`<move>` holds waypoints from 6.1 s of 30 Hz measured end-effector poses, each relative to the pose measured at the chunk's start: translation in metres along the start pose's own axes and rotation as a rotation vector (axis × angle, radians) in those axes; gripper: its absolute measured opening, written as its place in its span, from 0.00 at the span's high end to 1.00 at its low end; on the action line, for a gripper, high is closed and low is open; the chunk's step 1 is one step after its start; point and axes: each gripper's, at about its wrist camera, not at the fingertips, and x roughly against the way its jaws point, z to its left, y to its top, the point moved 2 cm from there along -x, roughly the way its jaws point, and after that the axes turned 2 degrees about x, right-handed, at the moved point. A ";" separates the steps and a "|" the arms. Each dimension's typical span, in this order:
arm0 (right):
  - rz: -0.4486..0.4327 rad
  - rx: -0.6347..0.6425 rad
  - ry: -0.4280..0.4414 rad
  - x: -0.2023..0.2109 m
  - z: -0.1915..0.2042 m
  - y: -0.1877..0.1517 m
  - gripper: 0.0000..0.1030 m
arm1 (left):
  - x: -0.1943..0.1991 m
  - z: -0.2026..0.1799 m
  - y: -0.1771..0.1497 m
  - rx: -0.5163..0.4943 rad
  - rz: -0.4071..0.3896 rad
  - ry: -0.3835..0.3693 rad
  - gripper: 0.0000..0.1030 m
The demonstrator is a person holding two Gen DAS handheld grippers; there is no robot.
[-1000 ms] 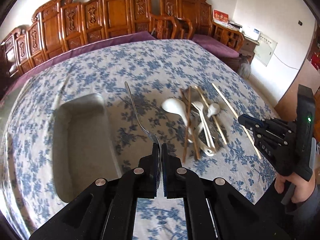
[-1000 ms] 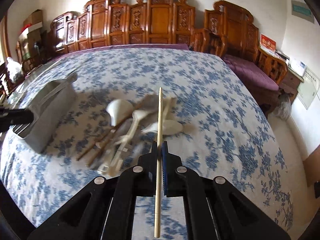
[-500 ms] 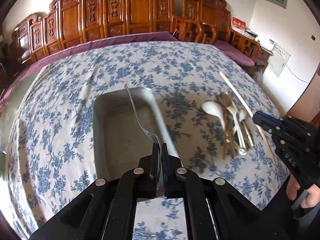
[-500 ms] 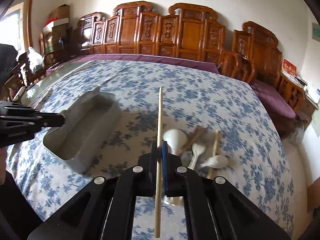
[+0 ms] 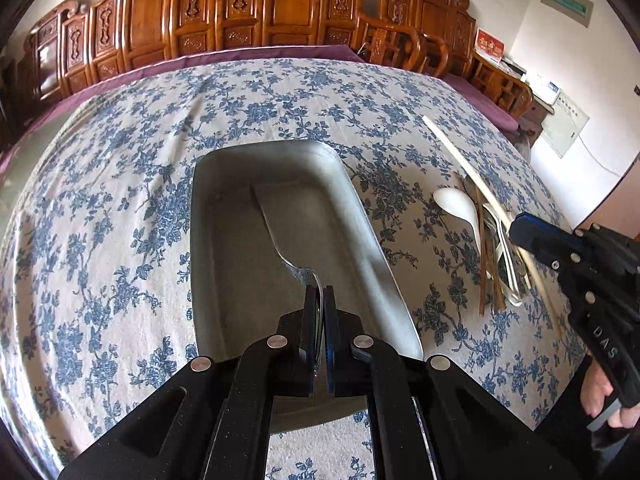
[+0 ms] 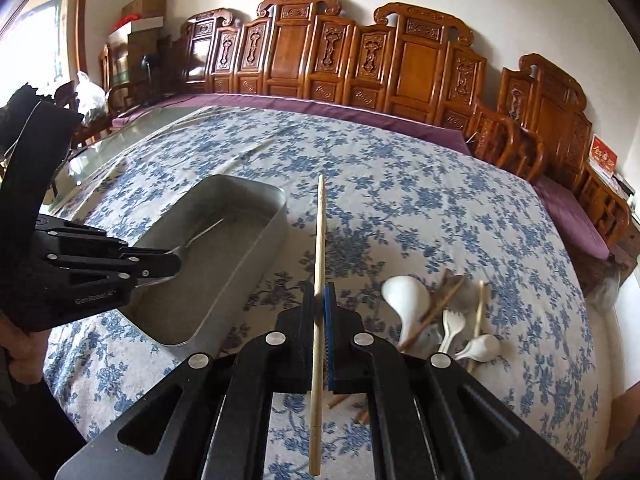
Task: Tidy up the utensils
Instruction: 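Carry the fork into the grey tray and open the left gripper while the right carries the chopstick, then lower the light wooden chopstick into the grey tray and open the right gripper, then grasp a dark brown chopstick with the left gripper while the right gripper moves to the pile, then lift the brown chopstick with the left gripper while the right gripper grasps another light chopstick, then carry the brown chopstick into the tray and open the left gripper while the right carries its chopstick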
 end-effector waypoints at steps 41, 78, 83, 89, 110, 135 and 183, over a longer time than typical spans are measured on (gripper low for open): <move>0.099 -0.169 0.295 -0.086 0.062 0.044 0.92 | 0.039 0.060 0.016 0.122 -0.128 0.104 0.80; 0.146 -0.112 -0.024 0.023 -0.142 -0.096 0.77 | -0.048 -0.143 -0.015 -0.146 0.041 -0.083 0.63; 0.159 -0.129 -0.026 0.019 -0.149 -0.099 0.77 | -0.069 -0.149 -0.021 -0.176 0.082 -0.071 0.70; 0.162 -0.125 -0.036 0.019 -0.149 -0.099 0.77 | -0.077 -0.153 -0.019 -0.179 0.090 -0.089 0.77; 0.257 -0.253 -0.064 -0.036 -0.153 -0.095 0.77 | -0.039 -0.150 -0.004 -0.181 -0.004 -0.172 0.96; 0.366 -0.239 -0.241 -0.064 -0.175 -0.082 0.95 | 0.003 -0.129 0.005 -0.141 -0.087 -0.188 0.96; 0.100 -0.037 0.046 0.021 -0.020 0.012 0.94 | 0.039 -0.007 -0.014 0.005 -0.038 0.013 0.96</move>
